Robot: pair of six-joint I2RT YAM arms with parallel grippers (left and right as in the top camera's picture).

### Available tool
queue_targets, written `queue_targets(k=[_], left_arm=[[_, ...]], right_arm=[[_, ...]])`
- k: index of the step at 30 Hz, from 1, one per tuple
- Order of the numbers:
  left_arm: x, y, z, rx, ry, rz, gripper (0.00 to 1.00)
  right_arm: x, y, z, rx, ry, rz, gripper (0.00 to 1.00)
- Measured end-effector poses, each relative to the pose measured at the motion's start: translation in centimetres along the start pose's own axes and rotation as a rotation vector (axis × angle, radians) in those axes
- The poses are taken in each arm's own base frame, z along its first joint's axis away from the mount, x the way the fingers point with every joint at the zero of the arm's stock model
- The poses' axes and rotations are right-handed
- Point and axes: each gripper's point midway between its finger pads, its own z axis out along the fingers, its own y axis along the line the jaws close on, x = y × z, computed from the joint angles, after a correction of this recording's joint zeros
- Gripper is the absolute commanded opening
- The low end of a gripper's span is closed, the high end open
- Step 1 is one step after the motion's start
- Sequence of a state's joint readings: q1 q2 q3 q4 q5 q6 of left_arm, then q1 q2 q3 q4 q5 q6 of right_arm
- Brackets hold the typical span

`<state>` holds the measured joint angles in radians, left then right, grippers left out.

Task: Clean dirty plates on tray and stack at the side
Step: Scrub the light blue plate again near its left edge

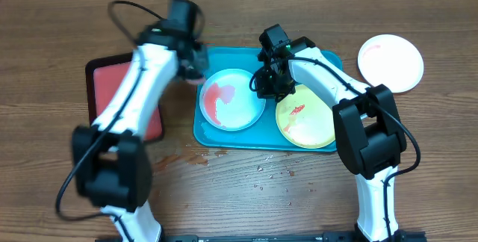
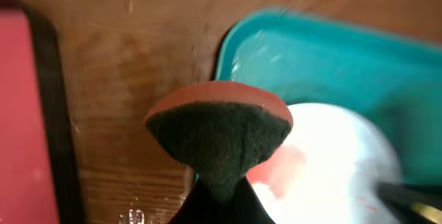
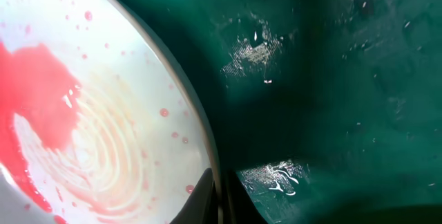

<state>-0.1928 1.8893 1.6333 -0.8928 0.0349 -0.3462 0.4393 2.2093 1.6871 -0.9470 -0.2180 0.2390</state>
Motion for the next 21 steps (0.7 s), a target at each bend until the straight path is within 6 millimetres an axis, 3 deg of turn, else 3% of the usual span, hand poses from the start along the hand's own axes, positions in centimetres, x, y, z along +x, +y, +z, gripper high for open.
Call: queue_targets(k=[3,5,8,10,16,21], left_arm=[[-0.3,-1.3,-1.3,0.083,-0.009,0.027,0.04],[0.5,-2.8,-0.8,0.131,0.021,0.054,0.04],[2.6,-5.2,1.4,0.179,0.104,0.094,0.04],[4.8,-6.9,4.0,0.192,0.186,0.125,0.04],[11.0,-9.0,10.4,0.165,0.378,0.185,0.04],[11.1,-9.2,10.9,0.155,0.380,0.172,0.04]], right_arm=[[-0.2,0.0,-0.1,0.000,-0.007,-0.002,0.04],[-0.2,0.1,-0.1,0.000,-0.007,-0.002,0.04],[-0.2,0.0,-0.1,0.002,-0.010,-0.002,0.04],[-0.2,0.0,-0.1,0.003,-0.010,-0.003,0.04],[-0.3,-0.1,-0.1,0.010,-0.013,-0.003,0.04],[-0.4,-0.5,-0.1,0.029,-0.020,-0.005,0.04]])
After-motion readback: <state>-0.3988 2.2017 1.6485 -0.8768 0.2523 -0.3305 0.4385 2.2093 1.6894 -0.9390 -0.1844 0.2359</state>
